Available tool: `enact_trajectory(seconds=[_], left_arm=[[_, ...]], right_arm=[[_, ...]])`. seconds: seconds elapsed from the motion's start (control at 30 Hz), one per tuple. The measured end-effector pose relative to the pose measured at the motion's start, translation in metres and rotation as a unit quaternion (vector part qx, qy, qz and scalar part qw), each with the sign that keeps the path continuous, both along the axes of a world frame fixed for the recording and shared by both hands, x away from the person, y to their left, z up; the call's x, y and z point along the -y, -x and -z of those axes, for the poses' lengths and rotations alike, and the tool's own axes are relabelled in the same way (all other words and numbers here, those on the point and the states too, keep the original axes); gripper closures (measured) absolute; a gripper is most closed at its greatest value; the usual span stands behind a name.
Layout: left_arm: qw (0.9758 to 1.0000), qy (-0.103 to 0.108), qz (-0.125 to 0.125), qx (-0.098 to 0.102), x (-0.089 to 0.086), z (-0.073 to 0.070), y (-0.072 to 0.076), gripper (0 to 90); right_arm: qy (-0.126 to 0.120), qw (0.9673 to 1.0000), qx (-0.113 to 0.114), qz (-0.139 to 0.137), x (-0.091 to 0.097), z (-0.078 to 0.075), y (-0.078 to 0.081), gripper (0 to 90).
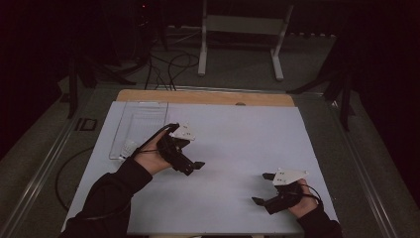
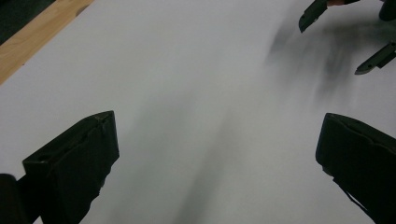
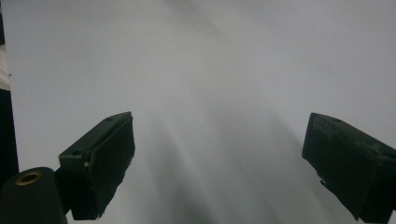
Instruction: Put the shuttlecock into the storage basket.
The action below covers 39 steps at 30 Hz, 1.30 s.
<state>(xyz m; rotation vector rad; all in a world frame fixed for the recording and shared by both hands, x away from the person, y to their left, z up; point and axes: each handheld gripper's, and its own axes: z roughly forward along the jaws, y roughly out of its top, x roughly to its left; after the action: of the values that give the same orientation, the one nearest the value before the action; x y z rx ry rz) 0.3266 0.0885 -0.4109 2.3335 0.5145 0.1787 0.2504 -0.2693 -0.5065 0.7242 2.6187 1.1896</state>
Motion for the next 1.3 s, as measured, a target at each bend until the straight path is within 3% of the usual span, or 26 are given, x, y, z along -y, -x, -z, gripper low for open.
enact_trajectory(seconds=[0.57,0.8,1.03,1.17,1.3], left_arm=[[0.9998,0.006,0.020,-0.007,0.009,0.021,0.011,0.1],[0.9992,0.025,0.032,-0.006,0.006,0.030,0.020,0.1],[0.9993,0.018,0.032,0.001,0.006,0.039,0.028,0.1],[0.9993,0.021,0.030,-0.008,0.004,0.044,0.031,0.1],[0.9994,0.012,0.028,-0.014,0.001,0.050,0.034,0.1]], right_arm=[[0.000,1.0000,0.001,0.001,0.000,0.000,0.000,9.3],[0.000,1.0000,0.001,0.000,0.001,0.000,0.000,9.4],[0.003,1.0000,0.001,-0.001,-0.001,0.001,0.001,9.3],[0.002,1.0000,0.000,-0.001,-0.002,0.000,0.001,9.4],[0.002,1.0000,0.002,0.001,-0.001,0.000,0.001,9.4]])
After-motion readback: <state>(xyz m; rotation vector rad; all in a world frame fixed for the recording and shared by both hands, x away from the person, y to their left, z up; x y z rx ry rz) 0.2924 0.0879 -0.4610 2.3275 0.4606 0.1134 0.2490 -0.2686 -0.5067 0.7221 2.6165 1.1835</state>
